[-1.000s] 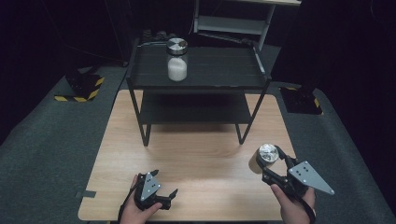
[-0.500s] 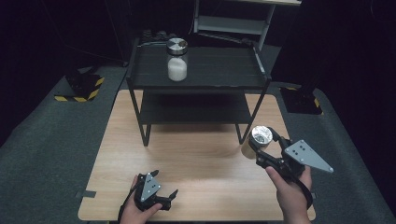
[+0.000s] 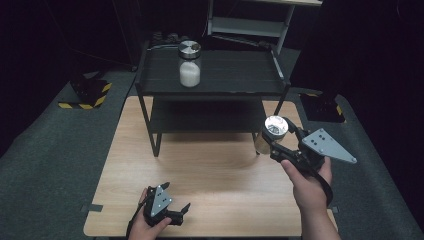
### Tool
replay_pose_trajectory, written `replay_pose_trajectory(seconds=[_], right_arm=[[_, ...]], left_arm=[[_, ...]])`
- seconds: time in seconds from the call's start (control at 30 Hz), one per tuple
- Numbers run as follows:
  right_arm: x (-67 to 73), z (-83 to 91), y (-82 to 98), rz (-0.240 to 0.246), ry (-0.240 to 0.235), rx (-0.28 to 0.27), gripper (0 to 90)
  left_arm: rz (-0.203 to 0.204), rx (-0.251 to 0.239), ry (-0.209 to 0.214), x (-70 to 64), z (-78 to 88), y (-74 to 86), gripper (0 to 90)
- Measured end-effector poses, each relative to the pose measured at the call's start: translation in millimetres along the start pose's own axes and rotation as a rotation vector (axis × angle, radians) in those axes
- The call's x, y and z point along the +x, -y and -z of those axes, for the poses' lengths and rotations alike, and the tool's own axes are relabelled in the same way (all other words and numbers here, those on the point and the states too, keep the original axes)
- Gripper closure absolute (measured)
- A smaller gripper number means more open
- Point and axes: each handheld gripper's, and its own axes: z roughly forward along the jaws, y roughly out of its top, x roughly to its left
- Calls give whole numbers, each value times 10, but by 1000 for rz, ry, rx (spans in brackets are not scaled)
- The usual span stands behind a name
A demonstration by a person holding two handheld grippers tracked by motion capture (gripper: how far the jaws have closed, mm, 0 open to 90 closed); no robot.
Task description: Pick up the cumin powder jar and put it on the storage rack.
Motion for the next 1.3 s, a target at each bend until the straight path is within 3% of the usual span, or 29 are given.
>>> replay_pose_trajectory(seconds=[0.37, 0.63, 1.3], right_arm=[[-16, -159, -155, 0, -11, -6, 348], [-67, -265, -311, -7, -9, -16, 349], [-122, -635, -738, 15, 33, -55, 349]], left_arm=[[22, -3, 21, 52, 13, 12, 8], [15, 8, 30, 64, 1, -8, 8], [8, 6, 29, 53, 2, -6, 8]])
